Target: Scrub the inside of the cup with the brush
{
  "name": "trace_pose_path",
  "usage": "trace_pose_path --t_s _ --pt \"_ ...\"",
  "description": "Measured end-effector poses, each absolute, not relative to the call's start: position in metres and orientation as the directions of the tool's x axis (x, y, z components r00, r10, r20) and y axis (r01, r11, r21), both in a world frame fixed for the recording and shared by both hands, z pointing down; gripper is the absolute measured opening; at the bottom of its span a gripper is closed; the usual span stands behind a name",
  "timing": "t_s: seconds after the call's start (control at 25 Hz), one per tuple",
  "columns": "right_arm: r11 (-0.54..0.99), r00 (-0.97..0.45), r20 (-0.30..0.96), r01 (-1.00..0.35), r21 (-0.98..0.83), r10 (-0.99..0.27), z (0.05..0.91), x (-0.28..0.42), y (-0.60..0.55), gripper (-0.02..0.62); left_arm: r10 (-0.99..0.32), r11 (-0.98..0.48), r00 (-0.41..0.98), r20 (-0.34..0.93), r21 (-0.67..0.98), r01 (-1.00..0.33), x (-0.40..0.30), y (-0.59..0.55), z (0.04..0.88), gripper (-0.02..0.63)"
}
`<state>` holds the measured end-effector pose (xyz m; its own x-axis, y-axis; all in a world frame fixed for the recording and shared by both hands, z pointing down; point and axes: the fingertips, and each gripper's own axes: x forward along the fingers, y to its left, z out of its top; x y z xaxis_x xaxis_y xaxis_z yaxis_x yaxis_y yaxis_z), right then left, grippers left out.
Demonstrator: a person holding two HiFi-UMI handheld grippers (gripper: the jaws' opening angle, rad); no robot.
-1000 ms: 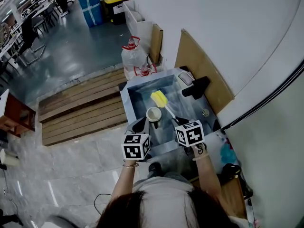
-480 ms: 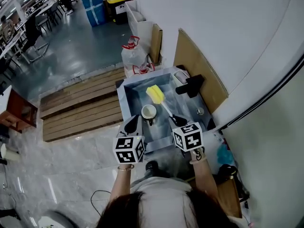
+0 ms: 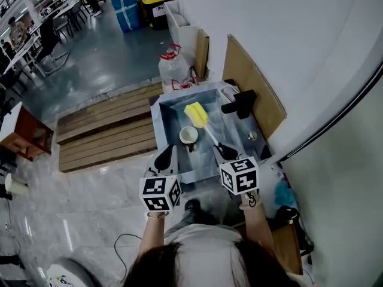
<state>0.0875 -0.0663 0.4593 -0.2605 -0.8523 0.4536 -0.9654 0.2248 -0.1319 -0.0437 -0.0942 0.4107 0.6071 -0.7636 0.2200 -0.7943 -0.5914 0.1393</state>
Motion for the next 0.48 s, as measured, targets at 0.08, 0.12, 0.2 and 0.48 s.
trace_pose_path --t_s 0.08,0.12,0.2,0.48 --pt "0.228 -0.263 0.439 -0.965 -0.132 -0.859 0.454 0.086 -0.060 0.049 -0.769 -0.588 0.604 0.208 0.138 -0.797 -0.046 -0.087 0.405 0.009" --pt "0.229 -0.264 0.431 -0.964 -0.133 -0.863 0.450 0.086 -0.057 0.049 -0.772 -0.587 0.602 0.203 0.137 -0.798 -0.047 -0.083 0.403 0.009" --pt "0.234 -0.268 0.416 -0.963 -0.131 -0.869 0.444 0.086 -0.053 0.049 -0.777 -0.584 0.600 0.191 0.139 -0.800 -0.048 -0.077 0.397 0.009" --pt "0.255 -0.285 0.390 -0.958 -0.129 -0.876 0.434 0.087 -0.038 0.049 -0.795 -0.568 0.584 0.164 0.135 -0.812 -0.050 -0.058 0.386 0.009"
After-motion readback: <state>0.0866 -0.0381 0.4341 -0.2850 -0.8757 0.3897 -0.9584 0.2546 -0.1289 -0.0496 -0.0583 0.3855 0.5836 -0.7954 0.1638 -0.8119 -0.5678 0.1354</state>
